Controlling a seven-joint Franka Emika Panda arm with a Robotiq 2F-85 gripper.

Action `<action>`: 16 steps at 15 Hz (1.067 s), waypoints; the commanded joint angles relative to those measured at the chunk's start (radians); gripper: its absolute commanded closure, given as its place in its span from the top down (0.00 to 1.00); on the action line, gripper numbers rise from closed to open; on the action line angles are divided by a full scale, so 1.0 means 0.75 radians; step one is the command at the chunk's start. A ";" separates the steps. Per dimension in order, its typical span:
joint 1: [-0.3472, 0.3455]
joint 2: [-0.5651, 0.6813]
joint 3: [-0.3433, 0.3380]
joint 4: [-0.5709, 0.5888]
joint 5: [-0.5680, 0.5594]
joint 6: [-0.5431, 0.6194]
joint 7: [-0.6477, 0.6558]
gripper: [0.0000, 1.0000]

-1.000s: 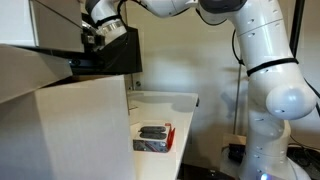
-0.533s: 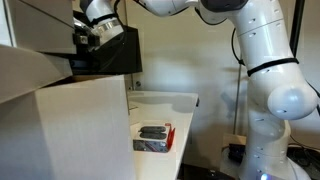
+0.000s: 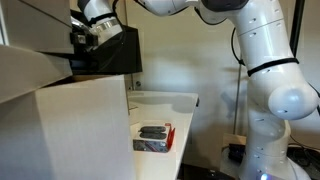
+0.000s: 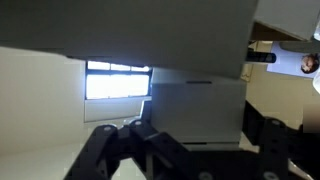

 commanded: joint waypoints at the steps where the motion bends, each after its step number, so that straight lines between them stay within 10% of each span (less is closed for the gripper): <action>1: -0.003 -0.034 0.008 -0.032 0.048 0.043 0.033 0.96; 16: -0.032 -0.006 -0.021 0.022 0.107 0.045 0.059 1.00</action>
